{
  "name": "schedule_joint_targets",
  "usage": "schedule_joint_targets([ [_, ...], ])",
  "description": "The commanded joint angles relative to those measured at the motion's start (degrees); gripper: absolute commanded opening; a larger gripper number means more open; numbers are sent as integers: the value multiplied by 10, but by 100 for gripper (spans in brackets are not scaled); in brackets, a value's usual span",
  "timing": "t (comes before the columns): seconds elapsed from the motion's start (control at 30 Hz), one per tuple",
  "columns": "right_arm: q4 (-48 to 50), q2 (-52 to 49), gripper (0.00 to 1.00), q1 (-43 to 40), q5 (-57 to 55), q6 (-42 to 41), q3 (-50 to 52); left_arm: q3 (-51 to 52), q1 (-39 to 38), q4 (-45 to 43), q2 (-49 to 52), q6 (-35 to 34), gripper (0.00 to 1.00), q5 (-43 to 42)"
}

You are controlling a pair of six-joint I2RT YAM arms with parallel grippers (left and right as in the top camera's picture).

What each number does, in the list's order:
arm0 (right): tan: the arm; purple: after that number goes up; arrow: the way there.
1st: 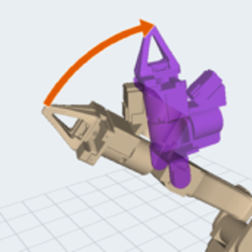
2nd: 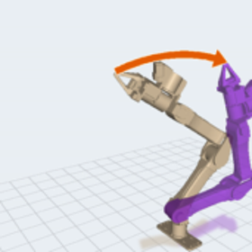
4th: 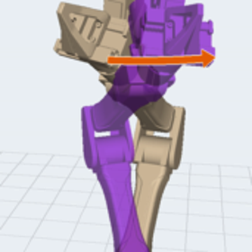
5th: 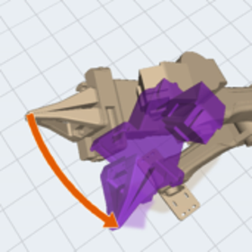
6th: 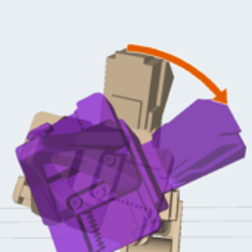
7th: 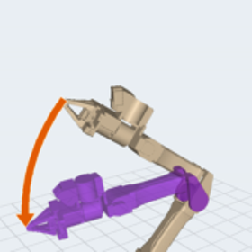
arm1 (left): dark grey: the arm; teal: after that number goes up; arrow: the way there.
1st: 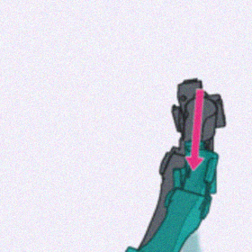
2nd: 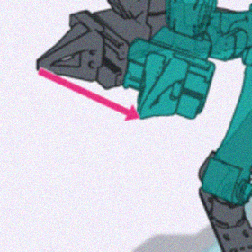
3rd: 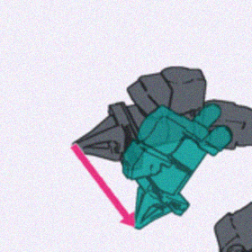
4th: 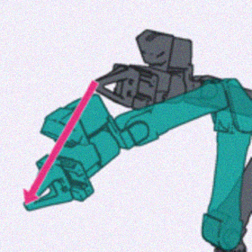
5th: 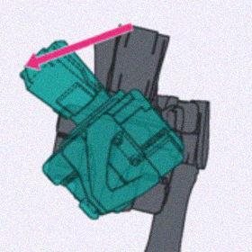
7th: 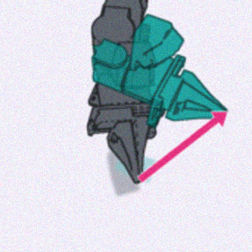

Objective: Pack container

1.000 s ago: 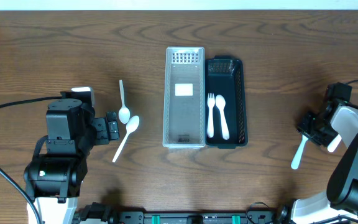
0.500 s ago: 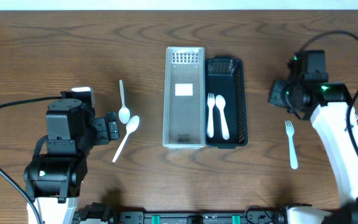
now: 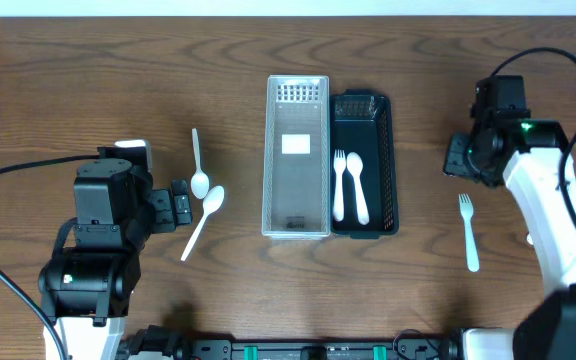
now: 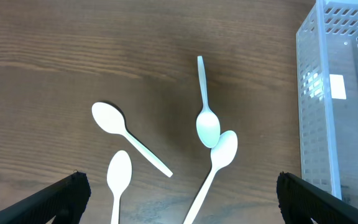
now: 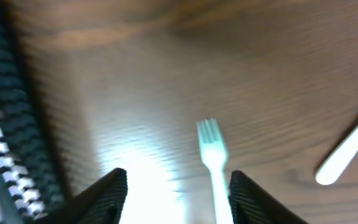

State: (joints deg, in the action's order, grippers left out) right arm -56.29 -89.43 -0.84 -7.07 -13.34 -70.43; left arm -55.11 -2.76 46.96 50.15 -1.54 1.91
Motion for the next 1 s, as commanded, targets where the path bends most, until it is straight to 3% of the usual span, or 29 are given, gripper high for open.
schedule_joint_targets([
  [0.0, -3, -36, 58, -16, -19, 42, 1, -10, 2, 2, 0, -5, 98, 3],
  [0.43, -7, -168, 64, -26, -15, 40, 2, -10, 2, 2, 0, -5, 98, 3],
  [0.97, 89, -176, 67, -69, 17, 40, 104, -10, 2, 2, 0, -5, 98, 3],
])
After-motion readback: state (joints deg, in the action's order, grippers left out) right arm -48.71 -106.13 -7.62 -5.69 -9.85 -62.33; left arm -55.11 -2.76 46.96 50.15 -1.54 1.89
